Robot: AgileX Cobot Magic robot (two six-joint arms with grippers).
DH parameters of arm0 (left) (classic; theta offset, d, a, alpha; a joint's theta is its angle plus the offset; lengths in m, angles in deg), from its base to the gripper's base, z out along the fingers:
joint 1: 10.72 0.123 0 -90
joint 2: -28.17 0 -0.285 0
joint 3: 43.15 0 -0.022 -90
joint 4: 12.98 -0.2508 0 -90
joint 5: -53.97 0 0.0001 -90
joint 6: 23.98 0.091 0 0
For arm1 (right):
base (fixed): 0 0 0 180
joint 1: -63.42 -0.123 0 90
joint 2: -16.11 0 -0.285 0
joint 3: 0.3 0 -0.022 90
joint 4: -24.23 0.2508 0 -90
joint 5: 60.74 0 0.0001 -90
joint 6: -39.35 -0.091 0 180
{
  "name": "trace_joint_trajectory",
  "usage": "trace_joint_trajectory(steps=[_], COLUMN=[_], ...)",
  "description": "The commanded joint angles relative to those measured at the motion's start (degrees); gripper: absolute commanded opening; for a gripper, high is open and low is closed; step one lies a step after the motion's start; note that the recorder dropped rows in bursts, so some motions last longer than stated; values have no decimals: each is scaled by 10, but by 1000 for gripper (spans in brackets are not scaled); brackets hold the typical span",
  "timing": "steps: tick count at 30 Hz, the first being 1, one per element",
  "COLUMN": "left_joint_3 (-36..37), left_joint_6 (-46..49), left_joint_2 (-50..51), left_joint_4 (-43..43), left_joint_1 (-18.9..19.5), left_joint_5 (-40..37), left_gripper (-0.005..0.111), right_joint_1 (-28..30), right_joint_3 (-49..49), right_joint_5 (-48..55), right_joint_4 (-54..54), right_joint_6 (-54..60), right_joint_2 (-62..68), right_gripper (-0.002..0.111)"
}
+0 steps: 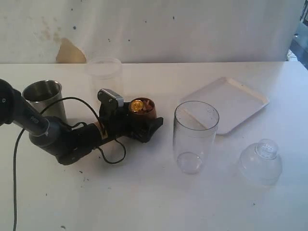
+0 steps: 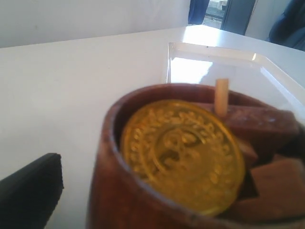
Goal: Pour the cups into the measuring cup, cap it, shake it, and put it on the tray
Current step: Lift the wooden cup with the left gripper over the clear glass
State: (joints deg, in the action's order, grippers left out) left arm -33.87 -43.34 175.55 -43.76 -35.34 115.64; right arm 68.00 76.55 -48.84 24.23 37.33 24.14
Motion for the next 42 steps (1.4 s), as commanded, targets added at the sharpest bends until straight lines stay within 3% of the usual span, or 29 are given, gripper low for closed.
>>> trace_joint_trajectory(steps=[1, 2, 3, 4, 5, 6, 7, 12, 22, 31, 42], left_joint_3=[-2, -2, -2, -2, -2, -2, -2, -1, 0, 3, 3], left_joint_6=[-18, -23, -46, -55, -73, -81, -83, -76, -85, -114, -84], left_joint_2=[0, 0, 0, 0, 0, 0, 0, -16, -149, -238, -290], left_joint_4=[-6, -6, -8, -11, -16, -16, -16, -73, -119, -156, -163], left_joint_1=[-1, -1, -1, -1, -1, -1, -1, -1, -1, -2, -82], left_joint_5=[6, 6, 6, 6, 6, 6, 6, 4, -124, -175, -275], left_gripper=[91, 85, 65, 54, 32, 22, 0, 0, 0, 0, 0], right_joint_1=[-1, -1, -1, -1, -1, -1, -1, -1, -1, -1, -1], right_joint_3=[4, 4, 4, 4, 4, 4, 4, 4, 4, 4, 4], right_joint_5=[-3, -3, -3, -3, -3, -3, -3, -3, -3, -3, -3], right_joint_4=[0, 0, 0, 0, 0, 0, 0, 0, 0, 0, 0], right_joint_6=[-2, -2, -2, -2, -2, -2, -2, -2, -2, -2, -2], right_joint_2=[-2, -2, -2, -2, -2, -2, -2, -2, -2, -2, -2], right_gripper=[0, 0, 0, 0, 0, 0, 0, 0, 0, 0, 0])
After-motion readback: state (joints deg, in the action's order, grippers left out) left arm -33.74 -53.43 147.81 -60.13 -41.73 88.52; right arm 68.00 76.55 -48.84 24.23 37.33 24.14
